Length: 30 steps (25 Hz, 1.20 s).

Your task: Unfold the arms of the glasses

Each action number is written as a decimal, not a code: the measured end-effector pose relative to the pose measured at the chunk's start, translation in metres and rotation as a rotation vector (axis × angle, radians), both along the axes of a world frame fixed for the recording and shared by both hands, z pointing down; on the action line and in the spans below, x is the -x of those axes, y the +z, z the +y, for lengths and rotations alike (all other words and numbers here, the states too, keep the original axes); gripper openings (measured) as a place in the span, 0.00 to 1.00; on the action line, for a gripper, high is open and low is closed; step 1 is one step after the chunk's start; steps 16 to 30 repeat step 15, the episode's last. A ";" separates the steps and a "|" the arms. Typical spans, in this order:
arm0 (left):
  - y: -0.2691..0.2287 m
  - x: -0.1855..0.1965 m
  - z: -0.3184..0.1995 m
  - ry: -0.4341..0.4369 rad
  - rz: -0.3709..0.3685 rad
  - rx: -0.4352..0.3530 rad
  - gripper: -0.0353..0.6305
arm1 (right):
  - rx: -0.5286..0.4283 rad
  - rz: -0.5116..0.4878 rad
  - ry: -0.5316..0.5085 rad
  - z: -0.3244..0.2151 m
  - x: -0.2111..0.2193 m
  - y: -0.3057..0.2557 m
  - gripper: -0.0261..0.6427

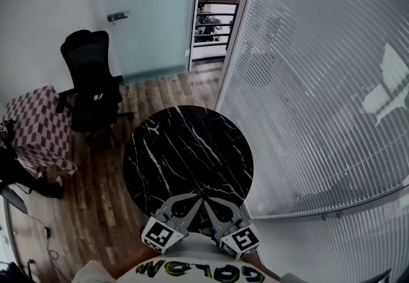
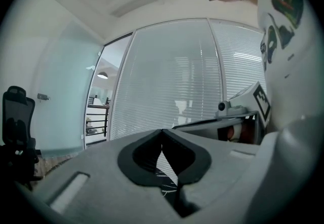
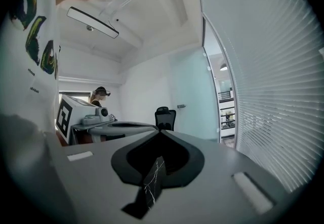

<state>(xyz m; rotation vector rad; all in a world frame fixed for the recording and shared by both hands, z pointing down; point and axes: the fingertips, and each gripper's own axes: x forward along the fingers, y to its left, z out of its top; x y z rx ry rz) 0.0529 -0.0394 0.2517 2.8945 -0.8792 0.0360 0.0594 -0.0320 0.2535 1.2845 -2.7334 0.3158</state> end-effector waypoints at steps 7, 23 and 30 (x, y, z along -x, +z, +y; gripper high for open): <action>-0.003 0.007 0.005 -0.006 0.008 -0.005 0.06 | -0.001 0.009 -0.002 0.005 0.005 -0.005 0.04; -0.002 0.007 0.018 0.003 0.006 0.000 0.06 | -0.003 -0.008 0.002 0.016 0.005 -0.002 0.04; -0.002 0.007 0.018 0.003 0.006 0.000 0.06 | -0.003 -0.008 0.002 0.016 0.005 -0.002 0.04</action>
